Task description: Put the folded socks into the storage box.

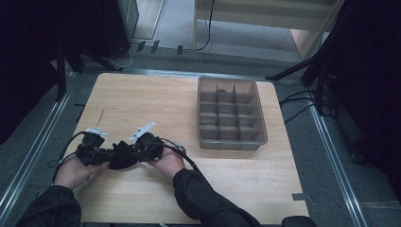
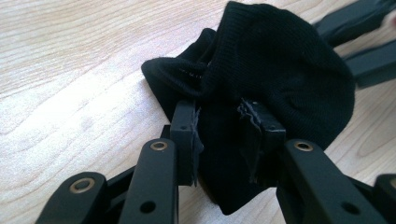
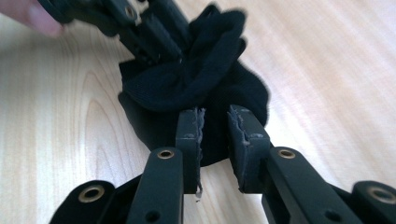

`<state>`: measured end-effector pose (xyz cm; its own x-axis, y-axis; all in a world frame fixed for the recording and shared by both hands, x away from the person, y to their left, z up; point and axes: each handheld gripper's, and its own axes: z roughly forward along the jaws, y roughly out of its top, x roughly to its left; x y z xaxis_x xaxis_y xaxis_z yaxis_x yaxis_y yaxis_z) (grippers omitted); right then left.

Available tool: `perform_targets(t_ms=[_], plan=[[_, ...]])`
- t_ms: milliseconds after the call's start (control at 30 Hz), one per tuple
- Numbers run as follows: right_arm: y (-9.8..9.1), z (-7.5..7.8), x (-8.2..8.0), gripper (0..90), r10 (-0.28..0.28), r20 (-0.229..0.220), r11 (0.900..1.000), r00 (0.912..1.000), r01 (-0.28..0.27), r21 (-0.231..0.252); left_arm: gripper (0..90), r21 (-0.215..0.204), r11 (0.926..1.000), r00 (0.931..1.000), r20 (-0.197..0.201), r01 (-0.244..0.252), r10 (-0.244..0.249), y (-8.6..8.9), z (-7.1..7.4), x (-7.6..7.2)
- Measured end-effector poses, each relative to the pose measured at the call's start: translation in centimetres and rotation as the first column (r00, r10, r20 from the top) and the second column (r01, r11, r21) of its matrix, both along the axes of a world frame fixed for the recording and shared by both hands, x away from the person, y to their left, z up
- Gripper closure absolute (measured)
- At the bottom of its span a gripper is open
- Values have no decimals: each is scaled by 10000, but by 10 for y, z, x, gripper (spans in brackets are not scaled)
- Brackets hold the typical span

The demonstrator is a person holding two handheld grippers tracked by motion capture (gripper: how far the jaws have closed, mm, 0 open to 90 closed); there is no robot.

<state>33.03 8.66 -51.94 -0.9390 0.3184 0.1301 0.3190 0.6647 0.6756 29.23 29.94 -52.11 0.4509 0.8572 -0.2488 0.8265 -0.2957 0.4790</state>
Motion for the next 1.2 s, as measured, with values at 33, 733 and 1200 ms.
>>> perform_targets(t_ms=[33, 733, 1200], plan=[[-2, 4, 1, 738, -28, 36, 10000, 10000, 28, 91, 673, 18, 10000, 10000, -11, -27, 27, -1, 0, 0], [11, 20, -3, 898, -259, -401, 9997, 9989, 257, -33, 702, 234, 9997, 9999, 143, -42, 38, 2, 0, -1], [-2, -11, 3, 891, -474, -609, 9987, 9970, 460, -233, 724, 72, 9999, 9998, 199, -79, 77, 1, -2, -1]])
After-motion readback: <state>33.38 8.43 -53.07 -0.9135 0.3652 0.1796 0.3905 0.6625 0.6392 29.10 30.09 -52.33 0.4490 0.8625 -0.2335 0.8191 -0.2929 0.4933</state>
